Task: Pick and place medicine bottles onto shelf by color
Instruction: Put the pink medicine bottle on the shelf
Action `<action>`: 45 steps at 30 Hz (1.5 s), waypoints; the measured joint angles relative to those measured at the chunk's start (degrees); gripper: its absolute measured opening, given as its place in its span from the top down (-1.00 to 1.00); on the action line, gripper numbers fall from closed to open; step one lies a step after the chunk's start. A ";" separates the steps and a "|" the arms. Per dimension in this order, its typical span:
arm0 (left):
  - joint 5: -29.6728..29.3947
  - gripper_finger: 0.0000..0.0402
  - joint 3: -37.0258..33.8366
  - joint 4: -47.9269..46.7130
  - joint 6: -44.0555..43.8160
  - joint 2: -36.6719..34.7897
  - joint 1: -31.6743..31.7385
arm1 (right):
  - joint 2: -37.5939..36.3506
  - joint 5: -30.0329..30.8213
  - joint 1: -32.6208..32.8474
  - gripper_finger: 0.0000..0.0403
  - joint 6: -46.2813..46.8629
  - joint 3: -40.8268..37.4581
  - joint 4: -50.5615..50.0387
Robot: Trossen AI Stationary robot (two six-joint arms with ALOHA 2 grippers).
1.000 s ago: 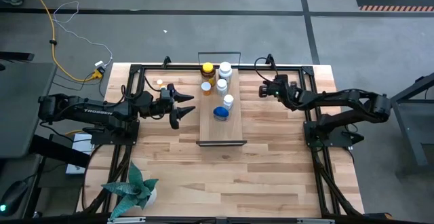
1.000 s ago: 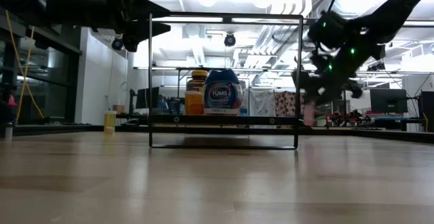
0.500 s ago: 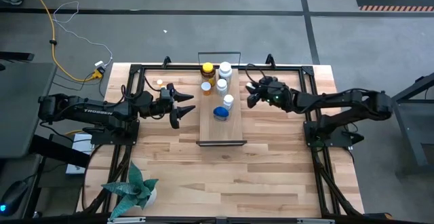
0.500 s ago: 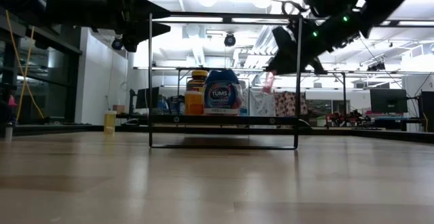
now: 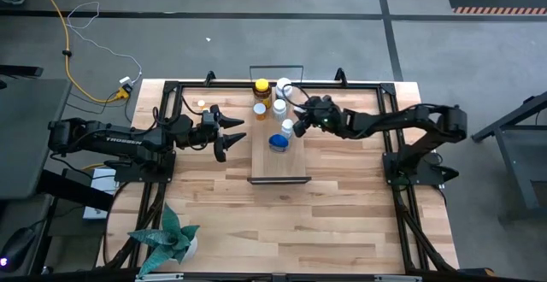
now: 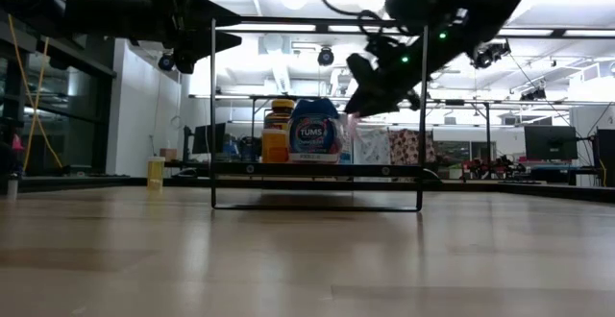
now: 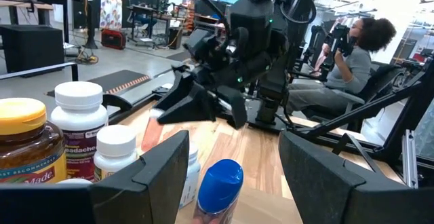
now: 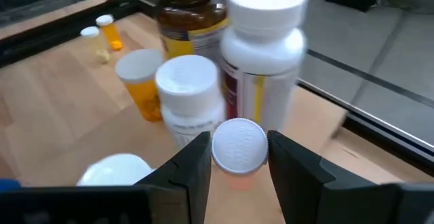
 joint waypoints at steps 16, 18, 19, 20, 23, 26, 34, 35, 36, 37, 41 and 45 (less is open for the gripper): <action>0.04 -0.09 0.00 -0.04 0.00 0.02 0.00 | 9.89 -3.41 1.03 0.37 -2.81 10.80 -6.43; 0.04 -0.09 0.00 -0.03 0.00 0.02 0.00 | 9.89 -4.00 1.01 0.37 -2.59 10.80 -6.51; 0.04 -0.09 0.00 -0.03 0.00 0.02 0.00 | 9.89 -4.17 0.98 0.37 -2.43 10.80 -6.57; 0.04 -0.09 0.00 -0.04 0.00 0.02 0.00 | 9.89 -4.17 0.98 0.37 -2.34 10.80 -6.61; 0.04 -0.09 0.00 -0.04 0.00 0.02 0.00 | 9.89 -4.22 1.01 0.36 -2.28 10.77 -6.67; 0.04 -0.09 0.00 -0.03 0.00 0.02 0.00 | 9.90 -4.22 1.01 0.36 -2.28 10.75 -6.70; 0.04 -0.09 0.00 -0.03 0.00 0.02 0.00 | 9.96 -4.20 1.01 0.36 -0.71 10.69 -6.90; 0.04 -0.09 0.00 -0.03 0.00 0.02 0.00 | 9.96 -4.22 1.01 0.36 -0.79 10.68 -6.92; 0.04 -0.09 0.00 -0.02 0.00 0.02 0.00 | 9.96 -4.22 1.01 0.36 -0.80 10.66 -6.96; 0.04 -0.09 0.00 -0.02 0.00 0.02 0.00 | 9.96 -4.22 1.01 0.36 -0.81 10.66 -6.96; 0.04 -0.09 0.00 -0.02 -0.01 0.02 0.00 | 9.96 -4.22 1.01 0.36 -0.83 10.66 -7.13; 0.04 -0.09 0.00 -0.02 -0.02 0.02 0.00 | 9.96 -4.22 1.01 0.36 -0.93 10.66 -7.49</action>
